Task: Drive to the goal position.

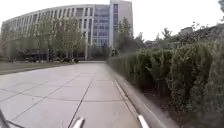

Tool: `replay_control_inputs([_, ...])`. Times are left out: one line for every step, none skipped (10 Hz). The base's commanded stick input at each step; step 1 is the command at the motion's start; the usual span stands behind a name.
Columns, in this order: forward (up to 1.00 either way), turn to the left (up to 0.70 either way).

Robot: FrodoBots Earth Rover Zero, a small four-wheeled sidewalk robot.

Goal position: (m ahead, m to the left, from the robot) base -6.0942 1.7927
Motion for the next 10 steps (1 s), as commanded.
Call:
replay_control_inputs([0.04, 0.0])
replay_control_inputs([0.04, 0.0])
replay_control_inputs([0.04, 0.0])
replay_control_inputs([0.04, 0.0])
replay_control_inputs([0.04, 0.0])
replay_control_inputs([0.04, 0.0])
replay_control_inputs([0.04, 0.0])
replay_control_inputs([0.04, 0.0])
replay_control_inputs([0.04, 0.0])
replay_control_inputs([0.04, 0.0])
